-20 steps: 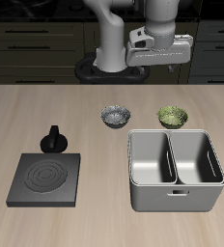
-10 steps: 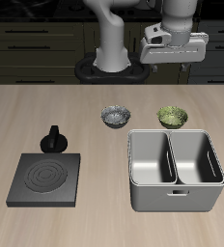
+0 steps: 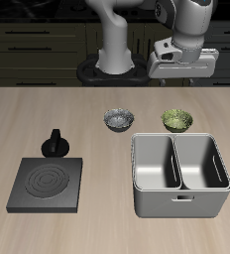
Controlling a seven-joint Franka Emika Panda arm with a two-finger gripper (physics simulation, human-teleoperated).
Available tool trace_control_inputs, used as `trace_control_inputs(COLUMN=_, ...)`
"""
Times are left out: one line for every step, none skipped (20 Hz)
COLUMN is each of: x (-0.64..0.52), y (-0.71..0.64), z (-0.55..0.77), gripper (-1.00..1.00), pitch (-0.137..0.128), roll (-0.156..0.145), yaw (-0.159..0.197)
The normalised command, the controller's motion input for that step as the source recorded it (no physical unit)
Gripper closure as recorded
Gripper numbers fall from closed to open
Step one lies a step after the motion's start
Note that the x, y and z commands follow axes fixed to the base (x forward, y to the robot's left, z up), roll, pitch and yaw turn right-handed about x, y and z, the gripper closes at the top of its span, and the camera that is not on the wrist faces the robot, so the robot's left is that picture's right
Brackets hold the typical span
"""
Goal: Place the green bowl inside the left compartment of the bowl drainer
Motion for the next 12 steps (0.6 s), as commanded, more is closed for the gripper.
trace_control_inputs(x=0.30, y=-0.05, z=-0.52, gripper=-1.00, pitch=0.121, roll=-0.002, yaw=-0.017)
trace_control_inputs(x=0.29, y=-0.16, z=-0.51, gripper=-1.00, pitch=0.079, roll=-0.078, yaw=0.025)
trace_control_inputs(x=0.24, y=-0.06, z=-0.44, gripper=-1.00, pitch=0.019, roll=-0.044, yaw=0.057)
trace_control_inputs(x=0.26, y=-0.06, z=-0.56, gripper=-1.00, pitch=0.113, roll=-0.023, yaw=0.001)
trace_control_inputs(x=0.22, y=-0.06, z=-0.47, gripper=-1.00, pitch=0.075, roll=-0.024, yaw=-0.021)
trace_control_inputs(x=0.24, y=-0.06, z=-0.42, gripper=-1.00, pitch=0.032, roll=-0.021, yaw=0.018)
trace_control_inputs(x=0.16, y=0.00, z=-0.47, gripper=-1.00, pitch=0.098, roll=0.022, yaw=-0.028)
trace_control_inputs(x=0.12, y=-0.06, z=-0.41, gripper=-1.00, pitch=0.048, roll=-0.006, yaw=-0.011)
trace_control_inputs(x=0.09, y=-0.01, z=-0.48, gripper=-1.00, pitch=0.043, roll=0.024, yaw=-0.040)
trace_control_inputs(x=0.04, y=-0.03, z=-0.58, gripper=-1.00, pitch=0.084, roll=0.009, yaw=-0.025)
trace_control_inputs(x=-0.05, y=0.04, z=-0.43, gripper=-1.00, pitch=0.071, roll=-0.012, yaw=-0.015)
trace_control_inputs(x=-0.14, y=0.12, z=-0.69, gripper=-1.00, pitch=0.069, roll=0.021, yaw=0.013)
